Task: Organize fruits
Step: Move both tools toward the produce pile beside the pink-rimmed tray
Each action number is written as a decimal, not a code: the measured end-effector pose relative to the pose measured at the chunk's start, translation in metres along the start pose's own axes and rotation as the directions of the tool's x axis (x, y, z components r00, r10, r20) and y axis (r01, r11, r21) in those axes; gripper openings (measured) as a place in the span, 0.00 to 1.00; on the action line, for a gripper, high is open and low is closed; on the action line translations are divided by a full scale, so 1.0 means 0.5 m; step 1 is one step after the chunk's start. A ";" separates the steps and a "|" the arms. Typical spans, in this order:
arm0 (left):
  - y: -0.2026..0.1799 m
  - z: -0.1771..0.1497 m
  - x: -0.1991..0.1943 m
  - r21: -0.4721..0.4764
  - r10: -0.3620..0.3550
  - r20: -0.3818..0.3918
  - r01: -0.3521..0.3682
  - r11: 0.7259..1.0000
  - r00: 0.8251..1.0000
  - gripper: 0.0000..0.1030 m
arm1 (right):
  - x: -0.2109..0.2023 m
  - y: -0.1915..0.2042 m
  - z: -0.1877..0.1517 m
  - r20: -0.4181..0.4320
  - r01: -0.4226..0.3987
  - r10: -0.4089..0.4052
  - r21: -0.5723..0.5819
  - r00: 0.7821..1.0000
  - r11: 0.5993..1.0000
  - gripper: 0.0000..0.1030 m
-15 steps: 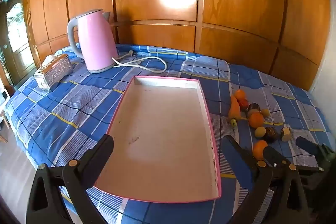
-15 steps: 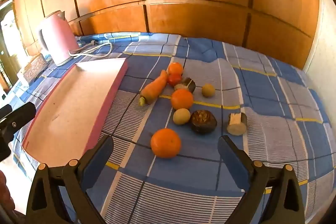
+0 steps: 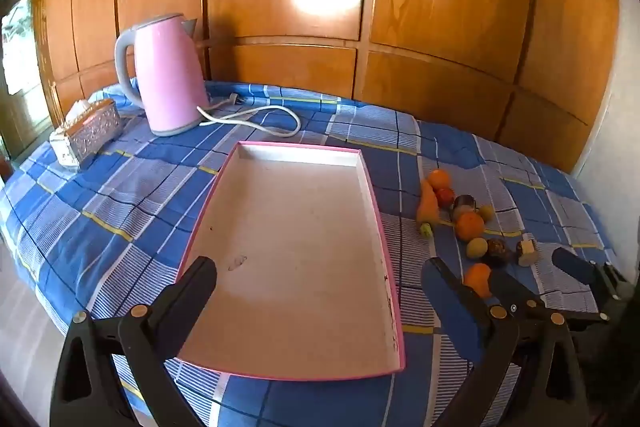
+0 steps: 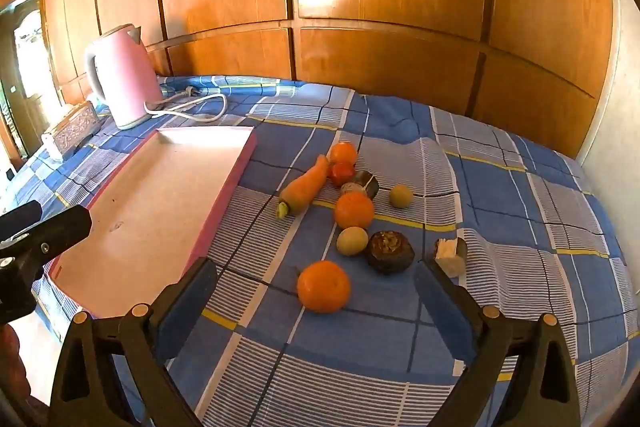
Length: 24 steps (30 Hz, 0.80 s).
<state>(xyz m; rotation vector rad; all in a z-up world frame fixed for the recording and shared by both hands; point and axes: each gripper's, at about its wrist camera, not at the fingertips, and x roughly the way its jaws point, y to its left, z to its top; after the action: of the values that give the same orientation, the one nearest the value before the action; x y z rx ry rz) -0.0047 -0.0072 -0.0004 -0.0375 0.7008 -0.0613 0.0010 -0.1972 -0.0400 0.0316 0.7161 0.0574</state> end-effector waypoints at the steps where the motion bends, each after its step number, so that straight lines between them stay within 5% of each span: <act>1: -0.004 0.000 -0.001 0.010 0.004 0.002 -0.004 1.000 1.000 1.00 | 0.000 0.003 -0.001 -0.001 0.003 -0.003 0.001 1.000 1.000 0.97; 24: -0.034 -0.007 -0.014 0.082 -0.052 0.010 0.051 0.995 0.999 1.00 | -0.015 -0.023 0.005 0.018 0.040 -0.041 0.027 0.999 0.999 0.97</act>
<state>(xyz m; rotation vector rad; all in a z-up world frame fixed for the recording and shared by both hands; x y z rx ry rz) -0.0130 -0.0239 0.0023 0.0224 0.6851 -0.1388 -0.0026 -0.2093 -0.0336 0.0431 0.6984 0.0087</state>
